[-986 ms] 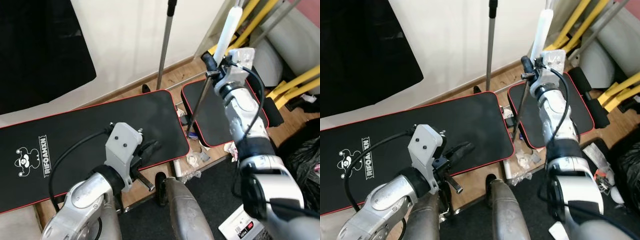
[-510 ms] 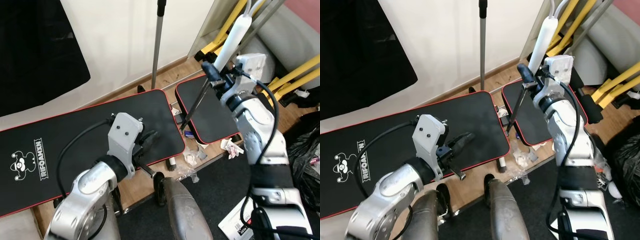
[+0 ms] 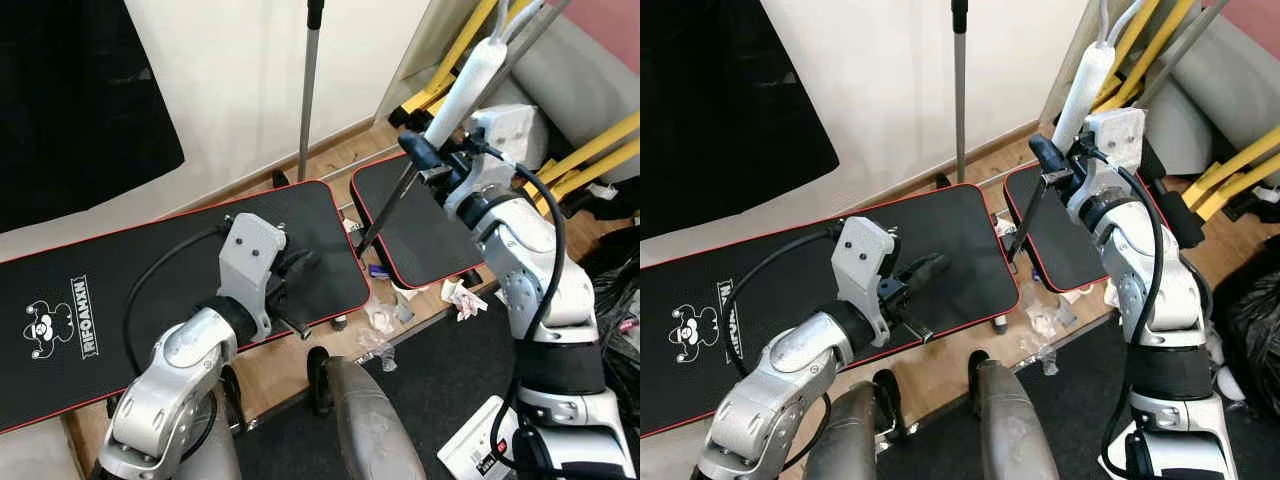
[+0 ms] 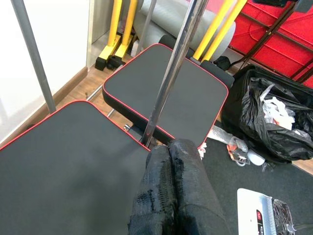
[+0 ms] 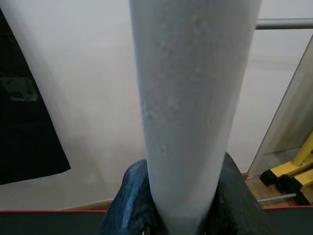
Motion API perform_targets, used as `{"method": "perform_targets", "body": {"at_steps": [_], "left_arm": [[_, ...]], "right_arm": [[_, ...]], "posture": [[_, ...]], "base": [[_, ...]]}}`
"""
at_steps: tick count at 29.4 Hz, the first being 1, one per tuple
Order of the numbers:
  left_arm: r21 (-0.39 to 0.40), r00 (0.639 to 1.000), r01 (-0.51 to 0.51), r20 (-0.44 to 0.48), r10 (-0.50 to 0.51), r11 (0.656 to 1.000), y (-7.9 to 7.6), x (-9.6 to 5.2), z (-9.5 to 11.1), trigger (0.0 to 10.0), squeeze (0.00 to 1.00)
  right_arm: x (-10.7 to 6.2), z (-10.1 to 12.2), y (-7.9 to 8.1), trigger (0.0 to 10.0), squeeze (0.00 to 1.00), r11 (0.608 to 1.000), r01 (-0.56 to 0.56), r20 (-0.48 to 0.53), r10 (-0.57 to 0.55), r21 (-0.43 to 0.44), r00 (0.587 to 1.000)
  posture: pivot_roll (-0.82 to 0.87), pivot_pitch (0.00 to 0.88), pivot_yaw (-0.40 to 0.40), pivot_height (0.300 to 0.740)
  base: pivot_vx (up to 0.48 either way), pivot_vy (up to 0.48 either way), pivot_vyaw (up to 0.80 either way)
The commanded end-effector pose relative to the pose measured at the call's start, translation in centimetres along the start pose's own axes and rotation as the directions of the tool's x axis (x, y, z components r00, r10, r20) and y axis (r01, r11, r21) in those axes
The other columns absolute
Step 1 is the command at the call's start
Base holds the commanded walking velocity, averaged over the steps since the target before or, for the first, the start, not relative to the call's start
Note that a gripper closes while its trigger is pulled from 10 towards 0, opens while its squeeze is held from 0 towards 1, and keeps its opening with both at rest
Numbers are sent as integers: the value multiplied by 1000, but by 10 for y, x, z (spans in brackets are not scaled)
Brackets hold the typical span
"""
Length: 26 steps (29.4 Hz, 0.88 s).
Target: Sweep floor
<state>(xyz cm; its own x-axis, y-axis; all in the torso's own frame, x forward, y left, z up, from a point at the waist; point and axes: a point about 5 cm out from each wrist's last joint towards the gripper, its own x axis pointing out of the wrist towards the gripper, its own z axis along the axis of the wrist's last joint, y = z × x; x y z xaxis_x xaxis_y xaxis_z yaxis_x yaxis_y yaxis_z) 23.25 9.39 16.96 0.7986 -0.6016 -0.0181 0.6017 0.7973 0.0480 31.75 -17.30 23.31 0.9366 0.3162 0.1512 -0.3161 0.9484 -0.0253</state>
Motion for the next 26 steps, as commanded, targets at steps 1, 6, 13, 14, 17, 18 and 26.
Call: {"method": "perform_targets", "body": {"at_steps": [1, 6, 13, 14, 17, 18, 26], "left_arm": [[-12, 999, 39, -17, -39, 999, -3, 2, -8, 10000, 0], [-11, 999, 43, -18, -44, 999, -1, 4, -9, 10000, 0], [-11, 999, 50, -15, -50, 999, -1, 5, -10, 10000, 0], [-11, 999, 50, -15, -50, 999, -1, 5, -10, 10000, 0], [-12, 999, 51, -13, -51, 999, -1, 5, -11, 10000, 0], [-12, 999, 51, -13, -51, 999, -1, 5, -11, 10000, 0], [-15, 999, 54, -9, -54, 998, -1, 5, -11, 10000, 0]], "right_arm": [[-10, 5, -2, 0, 0, 1000, 15, -11, -14, 28, 1000], [-14, 6, -1, 0, 0, 1000, 19, -41, -19, 18, 999], [-28, -14, -22, 0, 0, 977, 174, -217, -198, -127, 956], [-30, -16, -25, 0, 0, 972, 192, -234, -220, -138, 947], [-33, -16, -30, 0, 0, 962, 225, -258, -259, -154, 931], [-34, -15, -31, 0, 0, 960, 232, -260, -267, -157, 928], [-29, -9, -17, 0, 0, 981, 183, -222, -191, -59, 956]], "posture": [[-161, 221, -146, 740], [-162, 219, -145, 740], [-163, 219, -145, 740], [-162, 223, -147, 740], [-163, 223, -147, 740], [-163, 223, -147, 740], [-162, 227, -145, 740]], "base": [[0, 0, 0], [0, 0, 0], [0, 0, 0], [0, 0, 0], [0, 0, 0], [0, 0, 0], [0, 0, 0]]}}
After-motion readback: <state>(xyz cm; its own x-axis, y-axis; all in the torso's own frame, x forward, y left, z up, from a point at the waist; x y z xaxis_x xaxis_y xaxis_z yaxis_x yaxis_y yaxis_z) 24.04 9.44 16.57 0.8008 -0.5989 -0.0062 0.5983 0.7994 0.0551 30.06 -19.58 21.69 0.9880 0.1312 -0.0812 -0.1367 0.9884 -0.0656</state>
